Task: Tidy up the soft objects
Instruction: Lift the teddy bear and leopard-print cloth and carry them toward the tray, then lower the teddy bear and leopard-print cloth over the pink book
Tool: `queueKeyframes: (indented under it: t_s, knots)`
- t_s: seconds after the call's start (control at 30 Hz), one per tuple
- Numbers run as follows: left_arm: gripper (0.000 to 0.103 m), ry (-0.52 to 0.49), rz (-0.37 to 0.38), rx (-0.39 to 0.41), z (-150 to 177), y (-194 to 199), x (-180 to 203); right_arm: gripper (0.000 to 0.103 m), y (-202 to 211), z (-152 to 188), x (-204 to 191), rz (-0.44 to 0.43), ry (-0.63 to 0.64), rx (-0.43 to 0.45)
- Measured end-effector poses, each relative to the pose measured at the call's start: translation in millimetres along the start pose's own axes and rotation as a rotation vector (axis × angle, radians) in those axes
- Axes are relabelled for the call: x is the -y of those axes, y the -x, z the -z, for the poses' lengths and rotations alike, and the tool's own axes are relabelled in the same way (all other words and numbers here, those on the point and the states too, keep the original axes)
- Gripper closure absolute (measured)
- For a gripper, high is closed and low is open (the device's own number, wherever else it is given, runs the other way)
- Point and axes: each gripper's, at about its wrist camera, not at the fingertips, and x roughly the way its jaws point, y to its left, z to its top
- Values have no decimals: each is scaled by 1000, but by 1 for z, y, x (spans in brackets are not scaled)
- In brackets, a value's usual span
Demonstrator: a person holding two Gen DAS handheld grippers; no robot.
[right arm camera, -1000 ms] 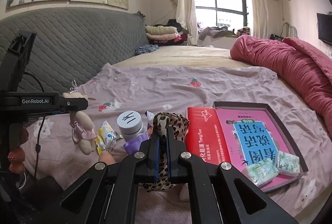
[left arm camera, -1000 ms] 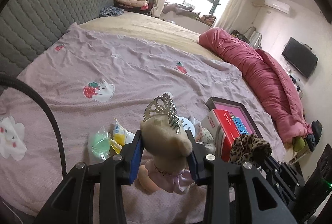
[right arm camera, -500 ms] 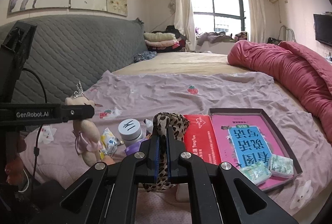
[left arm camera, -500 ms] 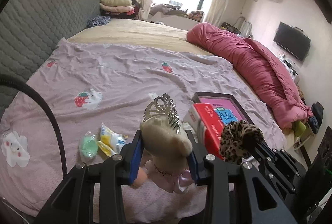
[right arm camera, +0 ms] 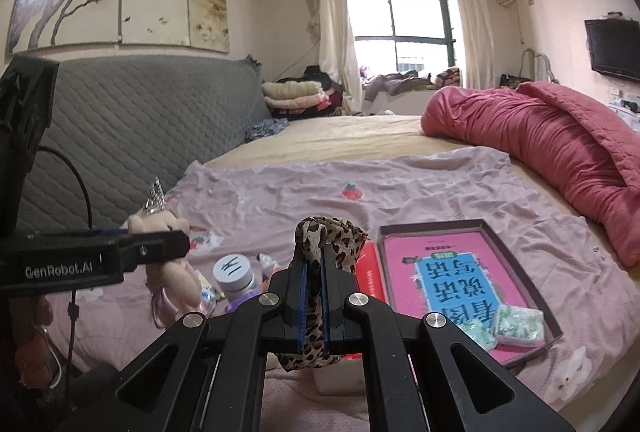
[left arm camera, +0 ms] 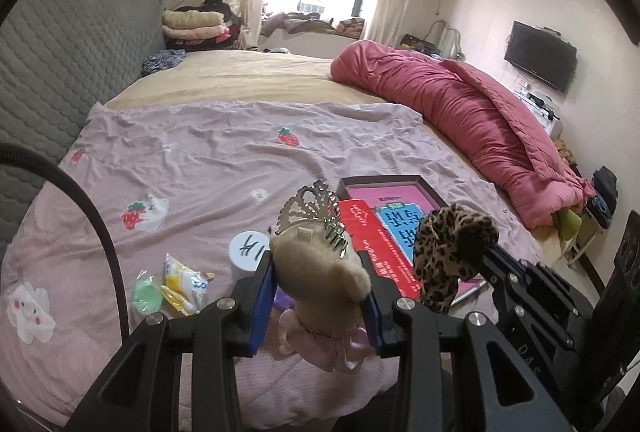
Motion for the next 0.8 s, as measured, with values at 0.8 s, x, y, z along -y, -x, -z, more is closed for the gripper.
queueKeyframes:
  t_s: [0.8]
  knots:
    - [64,-98,73,2,-10,-5,58,98,31,-21,56,85,-69,59]
